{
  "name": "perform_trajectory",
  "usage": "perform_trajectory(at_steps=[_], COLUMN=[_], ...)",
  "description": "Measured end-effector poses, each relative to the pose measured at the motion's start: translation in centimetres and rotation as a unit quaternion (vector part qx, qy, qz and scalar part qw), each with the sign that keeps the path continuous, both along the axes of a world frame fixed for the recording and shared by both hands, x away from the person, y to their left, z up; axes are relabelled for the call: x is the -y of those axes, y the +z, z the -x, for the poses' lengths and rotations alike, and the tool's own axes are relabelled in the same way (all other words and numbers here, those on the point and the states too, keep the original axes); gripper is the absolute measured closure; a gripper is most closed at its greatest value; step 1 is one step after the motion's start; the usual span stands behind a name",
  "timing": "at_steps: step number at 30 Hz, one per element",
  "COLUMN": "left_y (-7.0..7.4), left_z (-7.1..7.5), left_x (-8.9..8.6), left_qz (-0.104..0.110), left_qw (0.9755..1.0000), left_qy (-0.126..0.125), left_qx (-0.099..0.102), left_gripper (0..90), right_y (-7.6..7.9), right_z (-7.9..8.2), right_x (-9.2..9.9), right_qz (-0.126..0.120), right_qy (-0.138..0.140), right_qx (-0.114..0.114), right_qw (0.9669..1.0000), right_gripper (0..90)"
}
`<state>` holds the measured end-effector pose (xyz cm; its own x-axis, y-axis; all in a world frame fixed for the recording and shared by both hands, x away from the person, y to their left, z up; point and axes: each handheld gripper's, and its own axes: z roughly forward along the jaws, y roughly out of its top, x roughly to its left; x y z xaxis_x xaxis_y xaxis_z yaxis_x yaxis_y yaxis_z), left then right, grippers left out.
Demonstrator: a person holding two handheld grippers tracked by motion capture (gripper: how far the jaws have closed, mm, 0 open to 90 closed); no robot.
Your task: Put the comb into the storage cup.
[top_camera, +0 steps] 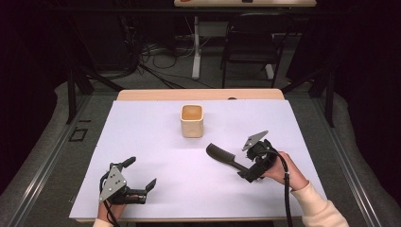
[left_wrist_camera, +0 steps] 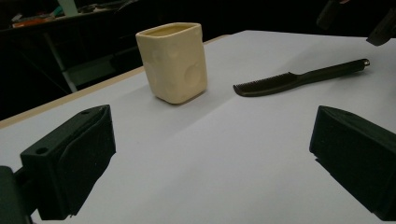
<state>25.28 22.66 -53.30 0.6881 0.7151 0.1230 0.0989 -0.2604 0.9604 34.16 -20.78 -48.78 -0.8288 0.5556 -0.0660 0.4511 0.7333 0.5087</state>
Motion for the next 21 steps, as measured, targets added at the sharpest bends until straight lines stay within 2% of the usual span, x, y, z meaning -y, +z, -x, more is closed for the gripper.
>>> perform_trajectory(at_steps=[6, 13, 15, 16, 19, 21], left_y=[0.0, 0.0, 0.0, 0.0, 0.0, -0.1], left_z=[0.0, 0.0, 0.0, 0.0, -0.1, -0.1], left_x=[0.0, 0.0, 0.0, 0.0, 0.0, 0.0], left_qz=[0.001, 0.001, 0.0, 0.001, 0.003, 0.003], left_qw=[1.0, 1.0, 1.0, 1.0, 1.0, 1.0], left_qy=[-0.001, -0.002, -0.003, -0.002, -0.003, -0.004], left_qx=[0.0, 0.0, -0.001, -0.002, -0.002, -0.002], left_gripper=[0.4, 0.4, 0.4, 0.4, 0.5, 0.4], right_y=[-0.4, -1.0, -1.2, -1.2, -1.4, -1.5], right_z=[-0.4, -0.9, -1.0, -1.1, -1.3, -1.3], right_x=[-1.4, -2.8, -3.0, -3.2, -3.5, -3.7], right_qz=[0.005, 0.034, 0.034, 0.044, 0.053, 0.07], right_qy=[0.006, 0.016, 0.013, 0.014, 0.009, 0.008], right_qx=[-0.003, -0.015, -0.015, -0.013, -0.005, -0.008], right_qw=[1.0, 0.9992, 0.9992, 0.9989, 0.9985, 0.9975], right_gripper=[0.0, 0.0, 0.2, 2.4, 12.3, 19.4])
